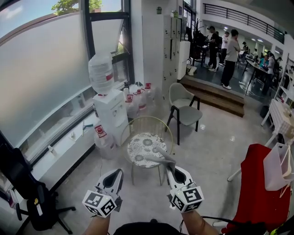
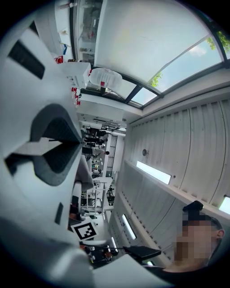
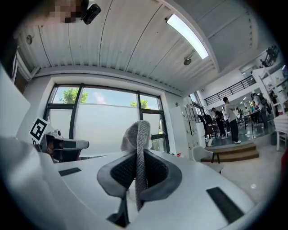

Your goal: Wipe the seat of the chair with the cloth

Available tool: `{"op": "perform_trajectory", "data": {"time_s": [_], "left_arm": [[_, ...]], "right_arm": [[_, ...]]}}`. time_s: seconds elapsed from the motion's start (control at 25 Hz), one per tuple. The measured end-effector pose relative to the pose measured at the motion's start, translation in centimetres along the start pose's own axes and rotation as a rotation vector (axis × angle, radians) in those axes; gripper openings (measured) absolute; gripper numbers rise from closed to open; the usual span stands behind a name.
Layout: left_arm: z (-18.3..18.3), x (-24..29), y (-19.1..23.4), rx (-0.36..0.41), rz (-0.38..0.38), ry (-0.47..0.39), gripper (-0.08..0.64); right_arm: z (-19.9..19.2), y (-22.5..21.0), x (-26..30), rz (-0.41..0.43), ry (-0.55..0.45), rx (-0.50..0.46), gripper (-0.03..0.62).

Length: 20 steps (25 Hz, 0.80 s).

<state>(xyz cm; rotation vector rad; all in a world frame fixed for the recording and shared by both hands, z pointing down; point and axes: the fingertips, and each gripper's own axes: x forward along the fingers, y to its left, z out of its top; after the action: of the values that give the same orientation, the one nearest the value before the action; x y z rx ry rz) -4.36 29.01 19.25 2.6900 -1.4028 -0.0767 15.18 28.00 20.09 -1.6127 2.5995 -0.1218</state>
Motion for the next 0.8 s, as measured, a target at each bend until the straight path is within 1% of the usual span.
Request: {"op": "perform_trajectory", "data": {"time_s": [0.16,0.36,0.56,0.8], "left_arm": [[-0.3,2.2,0.1,0.007,0.018,0.011,0.006],[-1.0,4.3,-0.3,0.014,0.002,0.051,0.006],[-1.3,6.2,0.1,0.025,-0.014,0.056,0.006],[-1.9,8.1,2.2,0.004,-0.041,0.053,0.006]], "right_arm": [[0.0,-2.2,0.8,0.009,-0.008,0.002,0.023],[-0.2,-4.2,1.8,0.004,-0.007,0.021,0.023],[-0.7,-4.9,3.4,0.005,0.0,0.021,0.023],[-1.1,-5.1,6.0,-0.008,0.013,0.013,0.023]]}}
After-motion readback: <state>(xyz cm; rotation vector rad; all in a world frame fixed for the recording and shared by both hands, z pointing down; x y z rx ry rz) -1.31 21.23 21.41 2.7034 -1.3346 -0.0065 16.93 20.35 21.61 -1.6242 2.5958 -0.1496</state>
